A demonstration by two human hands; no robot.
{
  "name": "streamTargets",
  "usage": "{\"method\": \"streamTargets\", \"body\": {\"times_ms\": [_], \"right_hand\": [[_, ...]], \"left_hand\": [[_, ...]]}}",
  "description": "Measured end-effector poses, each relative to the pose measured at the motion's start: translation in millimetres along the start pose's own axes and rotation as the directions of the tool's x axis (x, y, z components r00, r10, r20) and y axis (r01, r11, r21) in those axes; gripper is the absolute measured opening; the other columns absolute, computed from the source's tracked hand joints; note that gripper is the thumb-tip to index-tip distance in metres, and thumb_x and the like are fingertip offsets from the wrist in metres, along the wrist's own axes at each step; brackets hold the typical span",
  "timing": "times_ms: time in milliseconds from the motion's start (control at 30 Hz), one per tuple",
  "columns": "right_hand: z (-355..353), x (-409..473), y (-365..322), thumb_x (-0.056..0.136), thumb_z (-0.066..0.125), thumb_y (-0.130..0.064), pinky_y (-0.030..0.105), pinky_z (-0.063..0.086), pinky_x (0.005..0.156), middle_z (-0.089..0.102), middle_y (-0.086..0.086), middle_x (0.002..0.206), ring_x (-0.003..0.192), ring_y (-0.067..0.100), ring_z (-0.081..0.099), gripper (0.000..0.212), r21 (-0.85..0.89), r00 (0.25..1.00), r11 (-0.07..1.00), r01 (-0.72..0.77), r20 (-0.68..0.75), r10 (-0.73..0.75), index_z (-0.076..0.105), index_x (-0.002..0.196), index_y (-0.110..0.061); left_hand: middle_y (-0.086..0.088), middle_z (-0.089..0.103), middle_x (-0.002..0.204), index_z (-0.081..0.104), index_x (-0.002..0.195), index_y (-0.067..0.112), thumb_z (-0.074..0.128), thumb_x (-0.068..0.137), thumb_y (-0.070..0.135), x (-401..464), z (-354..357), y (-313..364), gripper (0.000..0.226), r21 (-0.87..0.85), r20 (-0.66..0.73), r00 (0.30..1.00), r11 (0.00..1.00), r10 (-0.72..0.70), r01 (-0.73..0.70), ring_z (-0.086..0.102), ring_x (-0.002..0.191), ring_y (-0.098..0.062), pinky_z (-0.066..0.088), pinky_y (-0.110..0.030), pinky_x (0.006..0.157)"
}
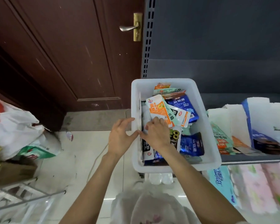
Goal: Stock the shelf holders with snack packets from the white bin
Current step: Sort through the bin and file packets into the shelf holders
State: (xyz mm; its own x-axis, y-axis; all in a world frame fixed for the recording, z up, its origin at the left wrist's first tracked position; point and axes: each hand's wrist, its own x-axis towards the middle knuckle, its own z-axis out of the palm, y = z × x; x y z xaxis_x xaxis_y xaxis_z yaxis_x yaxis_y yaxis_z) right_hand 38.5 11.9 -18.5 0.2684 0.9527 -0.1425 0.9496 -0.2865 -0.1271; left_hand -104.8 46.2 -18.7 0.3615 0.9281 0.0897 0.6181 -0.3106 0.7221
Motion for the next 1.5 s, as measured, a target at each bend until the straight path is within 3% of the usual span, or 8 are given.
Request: {"method": "streamTargets", "body": {"times_ms": [167, 400, 533, 733, 933, 1200, 1333, 1500], "right_hand": [[-12.8, 3.9, 9.1, 0.087, 0.060, -0.033, 0.030, 0.037, 0.095, 0.052, 0.004, 0.110, 0.103, 0.021, 0.047, 0.026, 0.243, 0.993, 0.966, -0.082, -0.059, 0.099, 0.071, 0.092, -0.010], [-66.1, -36.7, 37.7, 0.094, 0.055, -0.014, 0.018, 0.049, 0.059, 0.069, -0.001, 0.082, 0.072, 0.008, 0.064, 0.016, 0.971, 0.953, 0.151, -0.186, 0.140, 0.269, 0.059, 0.079, -0.014], [-72.2, -49.4, 46.8, 0.094, 0.056, -0.021, 0.025, 0.053, 0.065, 0.073, 0.002, 0.089, 0.080, 0.015, 0.069, 0.009, 0.987, 0.946, 0.018, -0.158, 0.147, 0.290, 0.062, 0.092, -0.015], [-67.4, -67.5, 68.3, 0.084, 0.069, -0.019, 0.016, 0.053, 0.073, 0.055, -0.013, 0.119, 0.101, 0.000, 0.060, 0.062, 0.971, 0.921, 0.239, -0.008, -0.086, 0.381, 0.037, 0.137, -0.028], [-75.6, -104.0, 124.0, 0.086, 0.068, -0.016, 0.024, 0.053, 0.071, 0.060, -0.018, 0.092, 0.082, 0.001, 0.060, 0.044, 0.804, 0.917, 0.581, -0.127, -0.129, 0.378, 0.050, 0.123, -0.029], [-56.5, -153.2, 188.3, 0.086, 0.063, -0.005, 0.027, 0.053, 0.072, 0.070, -0.002, 0.092, 0.082, 0.013, 0.063, 0.020, 0.989, 0.708, -0.082, 0.124, -0.030, 0.706, 0.063, 0.106, -0.009], [-68.5, -165.3, 247.0, 0.083, 0.071, -0.013, 0.017, 0.046, 0.077, 0.058, -0.008, 0.110, 0.095, 0.007, 0.057, 0.047, 0.950, 0.631, 0.310, 0.024, -0.255, 0.733, 0.049, 0.123, -0.024], [-131.2, -176.9, 340.1, 0.084, 0.070, -0.013, 0.015, 0.046, 0.073, 0.053, -0.008, 0.121, 0.092, 0.006, 0.056, 0.056, 0.734, 0.703, 0.662, 0.151, -0.551, 0.451, 0.044, 0.131, -0.029]], "left_hand": [[0.001, 0.058, 0.112, 0.060, 0.120, 0.023, 0.070, 0.082, 0.030, 2.2, -3.4, 5.7, 0.040, 0.017, -0.043, 0.999, 1.000, 0.001, 0.000, 0.052, 0.105, -0.019, 0.040, -0.023, 0.086], [0.017, 0.059, 0.110, 0.054, 0.122, 0.028, 0.064, 0.087, 0.031, 6.9, -14.6, 55.1, 0.036, -0.487, 0.278, 0.946, 0.825, -0.163, 0.286, 0.057, 0.096, 0.003, 0.045, -0.004, 0.070], [0.003, 0.071, 0.092, 0.064, 0.102, 0.023, 0.065, 0.086, 0.011, 4.0, -9.0, 74.2, 0.020, -0.664, 0.319, 0.933, 0.665, -0.164, 0.344, 0.067, 0.088, -0.017, 0.054, -0.021, 0.071], [0.006, 0.072, 0.087, 0.067, 0.093, 0.039, 0.072, 0.082, 0.014, 11.2, 2.7, 79.0, 0.027, -0.522, 0.307, 0.952, 0.836, -0.001, 0.170, 0.067, 0.085, -0.015, 0.052, -0.027, 0.075], [0.009, 0.072, 0.091, 0.068, 0.093, 0.039, 0.078, 0.073, 0.030, 23.0, 7.9, 111.9, 0.024, -0.308, 0.578, 0.809, 0.947, 0.112, 0.089, 0.063, 0.088, 0.003, 0.045, -0.014, 0.074], [0.010, 0.073, 0.085, 0.064, 0.097, 0.021, 0.068, 0.080, 0.006, 8.8, 69.5, 193.0, 0.023, -0.591, 0.579, 0.812, 0.722, 0.070, 0.359, 0.065, 0.072, -0.005, 0.053, -0.017, 0.062], [0.013, 0.069, 0.072, 0.067, 0.085, 0.023, 0.070, 0.081, 0.014, 2.9, 116.9, 252.2, 0.011, -0.643, 0.293, 0.950, 0.758, 0.109, 0.111, 0.058, 0.062, 0.001, 0.049, -0.016, 0.056], [0.013, 0.069, 0.086, 0.069, 0.094, 0.026, 0.071, 0.083, 0.018, 6.7, 171.7, 334.3, 0.013, -0.540, 0.070, 0.922, 0.792, 0.381, -0.286, 0.060, 0.073, -0.002, 0.050, -0.020, 0.068]]}}
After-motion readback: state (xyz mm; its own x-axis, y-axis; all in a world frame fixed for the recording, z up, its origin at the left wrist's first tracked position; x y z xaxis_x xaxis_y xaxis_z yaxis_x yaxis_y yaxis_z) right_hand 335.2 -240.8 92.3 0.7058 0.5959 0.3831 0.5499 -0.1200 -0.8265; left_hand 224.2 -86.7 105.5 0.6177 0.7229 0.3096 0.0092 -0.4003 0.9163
